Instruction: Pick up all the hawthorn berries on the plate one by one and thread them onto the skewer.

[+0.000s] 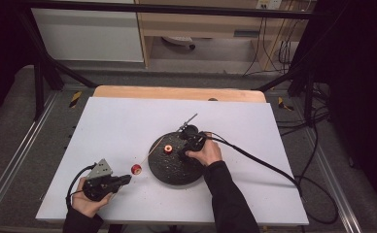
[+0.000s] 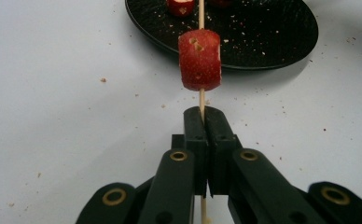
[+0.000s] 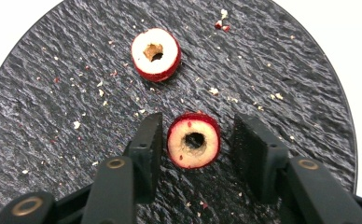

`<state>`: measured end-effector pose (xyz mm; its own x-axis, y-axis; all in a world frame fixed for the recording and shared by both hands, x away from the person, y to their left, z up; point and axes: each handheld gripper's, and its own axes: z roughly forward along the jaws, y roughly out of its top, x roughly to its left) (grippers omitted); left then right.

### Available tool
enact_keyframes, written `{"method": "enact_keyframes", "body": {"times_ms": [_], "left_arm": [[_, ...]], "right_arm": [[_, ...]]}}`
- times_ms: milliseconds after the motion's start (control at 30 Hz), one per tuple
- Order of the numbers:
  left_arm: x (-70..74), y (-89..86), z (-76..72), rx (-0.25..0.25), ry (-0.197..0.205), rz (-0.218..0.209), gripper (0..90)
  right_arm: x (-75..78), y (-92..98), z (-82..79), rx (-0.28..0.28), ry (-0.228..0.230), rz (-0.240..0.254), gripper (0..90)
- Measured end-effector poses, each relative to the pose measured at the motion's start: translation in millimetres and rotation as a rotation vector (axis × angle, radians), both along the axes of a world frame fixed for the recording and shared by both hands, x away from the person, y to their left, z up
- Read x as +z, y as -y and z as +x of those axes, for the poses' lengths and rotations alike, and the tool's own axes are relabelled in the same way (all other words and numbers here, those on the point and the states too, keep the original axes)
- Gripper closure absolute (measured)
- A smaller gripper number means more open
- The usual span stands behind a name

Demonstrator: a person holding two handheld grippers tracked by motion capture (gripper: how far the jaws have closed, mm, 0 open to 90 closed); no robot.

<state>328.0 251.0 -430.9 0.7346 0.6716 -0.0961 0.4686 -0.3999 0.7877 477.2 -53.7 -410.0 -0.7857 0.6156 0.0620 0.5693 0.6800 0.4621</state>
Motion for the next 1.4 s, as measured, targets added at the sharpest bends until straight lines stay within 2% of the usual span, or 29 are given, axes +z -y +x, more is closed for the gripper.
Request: {"method": "enact_keyframes", "body": {"times_ms": [267, 700, 933, 1300, 1400], "left_arm": [[0.0, 0.2, 0.1, -0.001, -0.001, 0.0, 88.5], [-0.3, 0.5, 0.1, -0.001, -0.002, 0.003, 88.5], [-0.4, 2.0, -0.2, -0.003, 0.0, 0.005, 88.5], [-0.4, 3.7, -0.8, -0.004, 0.003, 0.008, 88.5], [-0.2, 4.6, -1.4, -0.003, 0.004, 0.007, 88.5]], "right_arm": [[-1.2, -0.9, 1.2, -0.003, -0.027, -0.019, 61.8], [1.2, 0.1, 2.0, -0.045, -0.068, 0.001, 63.0], [12.3, 4.2, -2.6, -0.076, -0.078, 0.045, 63.3], [25.5, 10.9, -13.9, -0.104, -0.06, 0.091, 63.4], [28.4, 13.0, -18.4, -0.109, -0.053, 0.12, 63.5]]}}
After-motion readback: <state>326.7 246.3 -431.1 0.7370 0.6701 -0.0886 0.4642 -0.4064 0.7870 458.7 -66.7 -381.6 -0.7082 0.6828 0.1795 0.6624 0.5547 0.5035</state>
